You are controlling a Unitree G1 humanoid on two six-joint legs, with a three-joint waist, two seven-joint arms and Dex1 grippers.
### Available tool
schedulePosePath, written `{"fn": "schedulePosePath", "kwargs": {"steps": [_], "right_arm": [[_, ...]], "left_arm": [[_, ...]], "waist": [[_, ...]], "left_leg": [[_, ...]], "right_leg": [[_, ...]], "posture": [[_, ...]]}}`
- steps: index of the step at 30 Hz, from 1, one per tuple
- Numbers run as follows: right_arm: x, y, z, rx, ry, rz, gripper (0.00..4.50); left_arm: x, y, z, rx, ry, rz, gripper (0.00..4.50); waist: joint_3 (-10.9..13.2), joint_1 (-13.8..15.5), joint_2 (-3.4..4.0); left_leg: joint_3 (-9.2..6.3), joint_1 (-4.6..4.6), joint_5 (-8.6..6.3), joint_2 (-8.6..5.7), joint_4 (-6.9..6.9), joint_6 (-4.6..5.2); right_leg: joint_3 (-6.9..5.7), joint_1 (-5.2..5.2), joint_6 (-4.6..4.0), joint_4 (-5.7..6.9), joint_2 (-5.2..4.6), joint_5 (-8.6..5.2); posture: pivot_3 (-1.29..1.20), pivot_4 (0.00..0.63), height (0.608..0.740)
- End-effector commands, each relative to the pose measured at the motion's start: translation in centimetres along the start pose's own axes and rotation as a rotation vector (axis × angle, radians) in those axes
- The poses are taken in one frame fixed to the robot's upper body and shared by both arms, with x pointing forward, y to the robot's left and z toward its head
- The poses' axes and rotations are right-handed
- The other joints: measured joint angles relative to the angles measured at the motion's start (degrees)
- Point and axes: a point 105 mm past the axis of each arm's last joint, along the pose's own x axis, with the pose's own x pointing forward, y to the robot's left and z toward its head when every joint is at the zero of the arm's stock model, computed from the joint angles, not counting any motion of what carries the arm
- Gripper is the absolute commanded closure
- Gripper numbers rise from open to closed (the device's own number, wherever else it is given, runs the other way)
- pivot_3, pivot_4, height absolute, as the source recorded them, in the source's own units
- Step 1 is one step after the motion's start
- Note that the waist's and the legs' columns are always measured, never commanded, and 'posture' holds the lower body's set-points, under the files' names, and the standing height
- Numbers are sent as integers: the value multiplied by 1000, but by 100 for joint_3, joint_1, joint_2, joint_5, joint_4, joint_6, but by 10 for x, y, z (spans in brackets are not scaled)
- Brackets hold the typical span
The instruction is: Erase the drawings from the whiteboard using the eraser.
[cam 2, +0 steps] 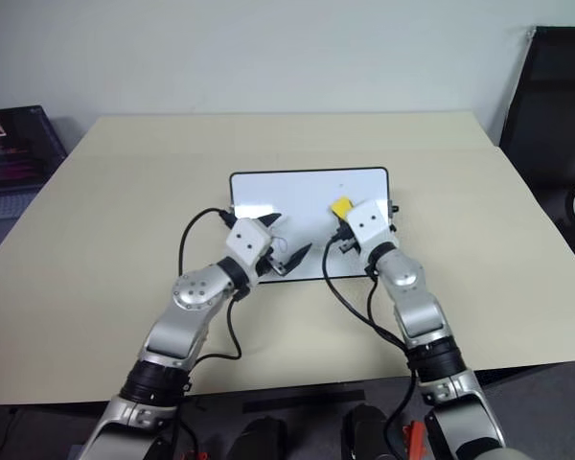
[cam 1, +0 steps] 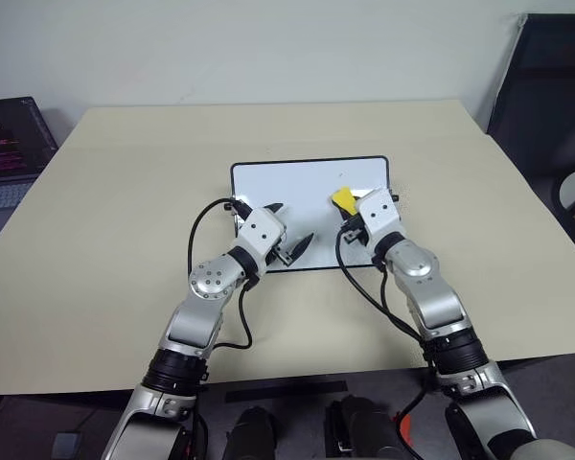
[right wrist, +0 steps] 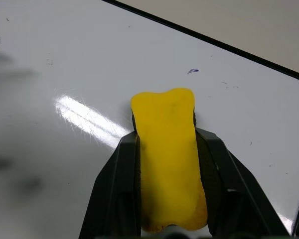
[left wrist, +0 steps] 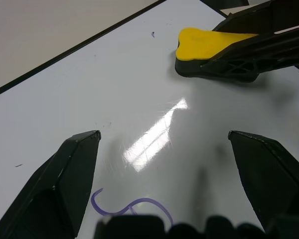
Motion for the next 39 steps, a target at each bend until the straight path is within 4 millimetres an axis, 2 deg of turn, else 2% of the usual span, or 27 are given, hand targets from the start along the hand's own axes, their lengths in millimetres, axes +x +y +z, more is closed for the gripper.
{"fn": "schedulePosePath", "kwargs": {"steps": [1, 9, 18, 24, 30, 39], "right_arm": [[-3, -7, 5, -4, -10, -28, 3330], [-5, -18, 9, -21, -33, -60, 3330], [28, -22, 29, -54, -92, -66, 3330], [36, -14, 34, -53, -109, -45, 3330], [33, -11, 23, -54, -46, -31, 3330], [18, -15, 0, -73, 60, -32, 3330]], "left_arm": [[2, 4, 15, 20, -56, 14, 0], [5, 2, 16, 17, -61, 1, 0], [7, 3, 16, 18, -68, -2, 0], [4, 3, 15, 19, -64, 5, 0], [1, 4, 15, 20, -58, 16, 0], [2, 6, 16, 22, -58, 27, 0]], "waist": [[0, 0, 0], [0, 3, 0], [0, -15, 0], [0, -11, 0], [0, -11, 0], [0, 0, 0]], "left_leg": [[0, -1, 0, -1, 0, 0], [0, -5, 0, -1, -1, 0], [2, 1, 0, 0, 0, 1], [4, -6, 0, 0, -3, 0], [2, 0, 0, 1, -2, 1], [3, -1, 0, -1, 0, 1]], "right_leg": [[0, 0, 0, -1, 0, 0], [0, -1, 0, -7, 0, 0], [1, -1, 0, 1, 2, 1], [4, -2, 0, -7, 0, 1], [3, -1, 0, 1, 0, 1], [3, 0, 0, -1, -1, 1]], "posture": [[0, 150, 740], [0, 150, 740], [0, 150, 740], [0, 150, 740], [0, 150, 740], [0, 150, 740]]}}
